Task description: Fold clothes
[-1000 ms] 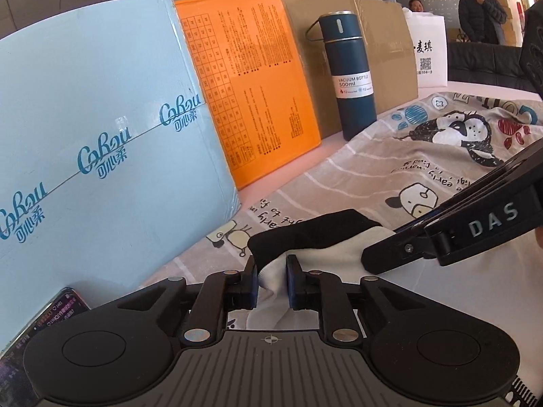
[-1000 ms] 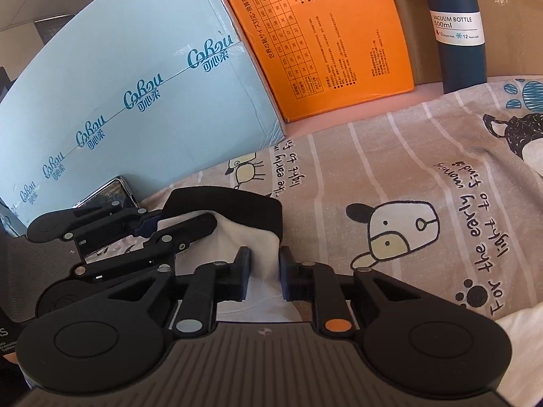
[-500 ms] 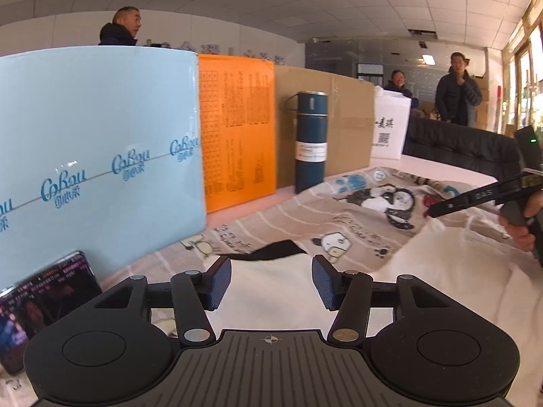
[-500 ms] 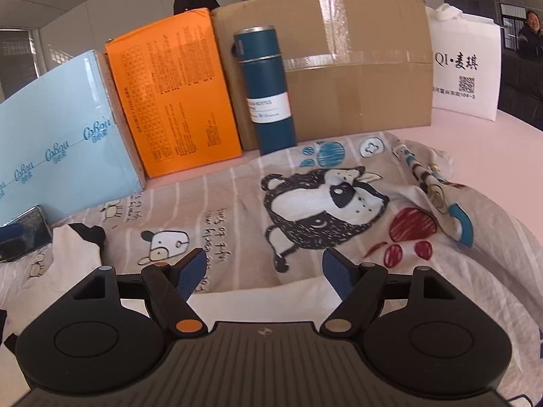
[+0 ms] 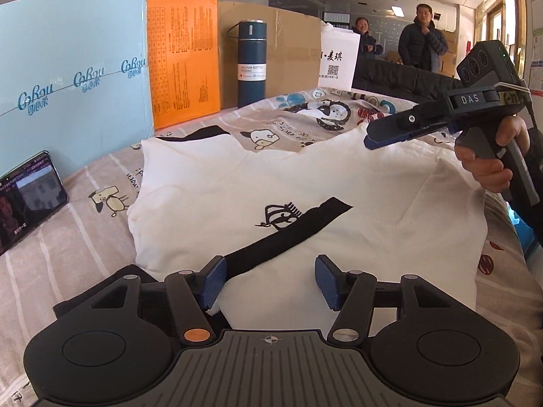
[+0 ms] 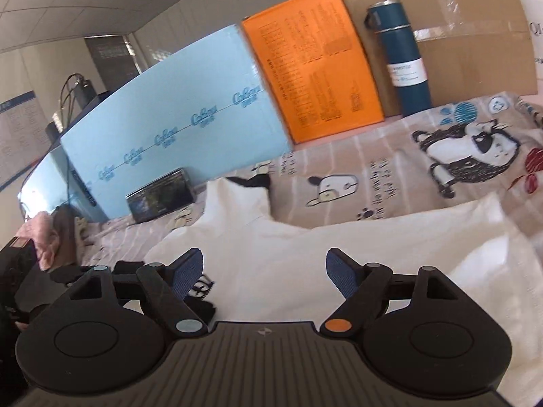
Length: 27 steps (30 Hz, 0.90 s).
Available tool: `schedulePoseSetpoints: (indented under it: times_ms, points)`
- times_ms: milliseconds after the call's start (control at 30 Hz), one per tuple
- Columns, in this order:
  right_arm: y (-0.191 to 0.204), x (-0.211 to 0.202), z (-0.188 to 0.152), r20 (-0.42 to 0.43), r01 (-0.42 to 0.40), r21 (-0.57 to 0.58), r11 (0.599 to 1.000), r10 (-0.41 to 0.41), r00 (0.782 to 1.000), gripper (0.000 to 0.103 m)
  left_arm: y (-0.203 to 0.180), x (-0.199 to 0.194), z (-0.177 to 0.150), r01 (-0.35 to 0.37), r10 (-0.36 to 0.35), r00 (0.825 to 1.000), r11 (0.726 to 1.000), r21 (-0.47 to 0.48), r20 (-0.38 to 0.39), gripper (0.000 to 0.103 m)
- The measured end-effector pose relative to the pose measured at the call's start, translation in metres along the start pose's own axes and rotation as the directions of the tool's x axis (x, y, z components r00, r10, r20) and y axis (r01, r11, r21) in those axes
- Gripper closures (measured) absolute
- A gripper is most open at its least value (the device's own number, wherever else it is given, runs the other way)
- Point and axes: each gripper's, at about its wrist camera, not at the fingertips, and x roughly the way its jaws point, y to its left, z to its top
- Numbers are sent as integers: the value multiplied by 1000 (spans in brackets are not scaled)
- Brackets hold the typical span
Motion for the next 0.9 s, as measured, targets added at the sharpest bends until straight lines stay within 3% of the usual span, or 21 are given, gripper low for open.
schedulePoseSetpoints:
  times_ms: [100,233,333,500,533,633,700,733,833,900]
  points:
    - [22,29,-13,-94,-77,-23,997,75,993,25,-2,-1,-5,-14,14,1000,1000,10,9,56]
    - [36,46,-22,-154,-128,-53,990,118,981,27,-5,-4,-7,-27,26,999,999,30,21,71]
    - [44,50,-26,-175,-143,-89,986,126,976,30,-9,-5,-7,-28,26,999,998,54,25,75]
    - [51,58,-31,-184,-93,-154,984,64,981,47,-4,-12,-5,-117,116,993,992,40,39,72]
    - [52,57,-33,-182,-91,-167,982,60,981,49,-5,-10,-6,-117,116,993,992,39,25,66]
    - [56,57,-36,-183,-102,-194,976,66,981,63,-6,-6,-8,-115,115,993,993,36,-8,53]
    - [59,56,-38,-180,-117,-209,971,79,980,82,-3,-4,-8,-98,98,995,995,18,-8,53]
    - [60,54,-39,-175,-128,-208,970,92,980,85,-2,-4,-8,-87,87,996,996,6,-8,56]
    - [62,47,-40,-147,-156,-196,968,128,981,90,-6,-10,-8,-90,89,995,996,21,35,93]
    - [64,40,-41,-120,-174,-185,967,153,981,92,-10,-20,-9,-95,94,993,995,17,77,97]
